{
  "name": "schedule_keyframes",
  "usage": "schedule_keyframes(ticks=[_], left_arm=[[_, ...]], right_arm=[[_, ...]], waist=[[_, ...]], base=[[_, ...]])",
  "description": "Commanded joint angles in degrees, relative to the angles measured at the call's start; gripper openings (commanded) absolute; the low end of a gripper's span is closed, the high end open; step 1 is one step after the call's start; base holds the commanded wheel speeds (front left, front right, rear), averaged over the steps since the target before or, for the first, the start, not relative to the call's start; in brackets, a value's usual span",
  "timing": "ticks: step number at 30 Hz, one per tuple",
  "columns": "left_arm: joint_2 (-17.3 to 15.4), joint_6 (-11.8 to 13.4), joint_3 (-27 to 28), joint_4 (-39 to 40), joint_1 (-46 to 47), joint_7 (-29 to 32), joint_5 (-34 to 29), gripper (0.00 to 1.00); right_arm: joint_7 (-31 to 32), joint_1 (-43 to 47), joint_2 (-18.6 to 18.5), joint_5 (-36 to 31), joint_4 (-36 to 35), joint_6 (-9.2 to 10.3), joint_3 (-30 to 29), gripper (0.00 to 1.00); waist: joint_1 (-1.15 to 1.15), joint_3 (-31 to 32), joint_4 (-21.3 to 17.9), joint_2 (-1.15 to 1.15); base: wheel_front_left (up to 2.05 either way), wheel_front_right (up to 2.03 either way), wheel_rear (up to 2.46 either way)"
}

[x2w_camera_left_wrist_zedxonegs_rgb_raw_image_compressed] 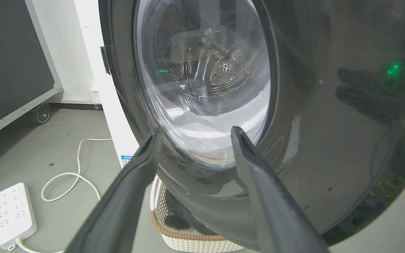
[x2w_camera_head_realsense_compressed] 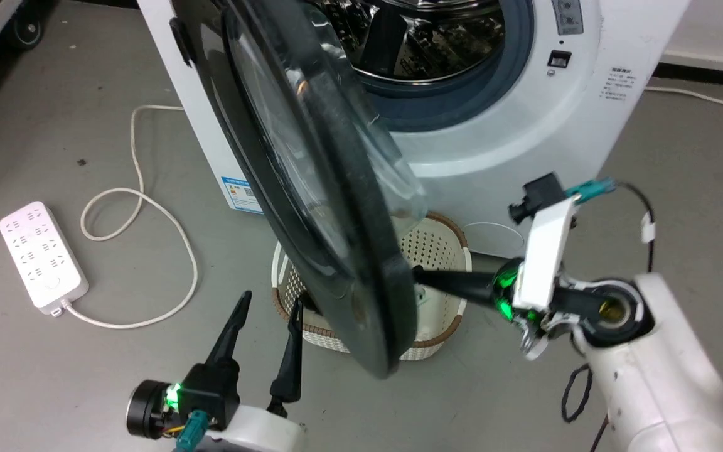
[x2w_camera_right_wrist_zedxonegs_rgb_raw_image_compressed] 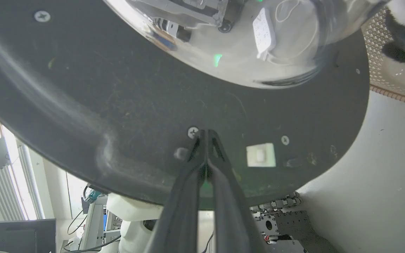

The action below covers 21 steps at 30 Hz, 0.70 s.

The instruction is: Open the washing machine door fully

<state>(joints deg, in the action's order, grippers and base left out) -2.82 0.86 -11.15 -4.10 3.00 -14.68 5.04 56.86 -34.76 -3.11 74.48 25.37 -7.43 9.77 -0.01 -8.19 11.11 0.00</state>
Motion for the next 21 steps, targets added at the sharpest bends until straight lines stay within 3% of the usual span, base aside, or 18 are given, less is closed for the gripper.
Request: schedule_keyframes(ticks=[1,9,10,11,15,21], left_arm=[[-0.1,-0.1,-0.3,-0.2,-1.0,-0.3,-0.3,1.0],[-0.1,0.3,0.1,0.0,-1.7,-0.3,-0.2,1.0],[-0.1,0.3,0.3,0.1,-1.8,-0.3,-0.2,1.0],[-0.1,0.3,0.5,0.1,-1.8,-0.3,-0.3,1.0],[-0.1,0.3,1.4,0.5,-1.7,-0.3,-0.2,1.0],[-0.1,0.7,2.3,1.4,-1.1,-0.3,0.1,1.0]], right_arm=[[-1.0,1.7,0.2,1.0,-0.5,-0.06,1.2,0.0],[-5.8,3.3,0.2,2.0,-0.9,-0.06,3.9,0.0],[-7.0,3.3,0.2,1.0,-1.2,-0.06,3.5,0.36],[-7.9,3.3,0.2,-0.1,-1.6,-0.06,3.1,1.0],[-14.8,4.4,-2.1,-5.8,-6.5,-0.06,1.2,1.0],[-35.0,8.0,-11.9,-20.7,-20.2,-0.06,2.7,1.0]], waist=[[0.01,0.4,0.3,0.0],[0.01,1.4,0.9,0.0],[0.01,1.6,0.8,0.0],[0.01,1.9,0.7,0.0],[0.01,3.1,-0.5,0.0],[0.01,4.1,-3.3,0.0]], base=[[0.0,0.0,0.0],[0.0,0.0,0.0],[0.0,0.0,0.0],[0.0,0.0,0.0],[0.0,0.0,0.0],[0.0,0.0,0.0]])
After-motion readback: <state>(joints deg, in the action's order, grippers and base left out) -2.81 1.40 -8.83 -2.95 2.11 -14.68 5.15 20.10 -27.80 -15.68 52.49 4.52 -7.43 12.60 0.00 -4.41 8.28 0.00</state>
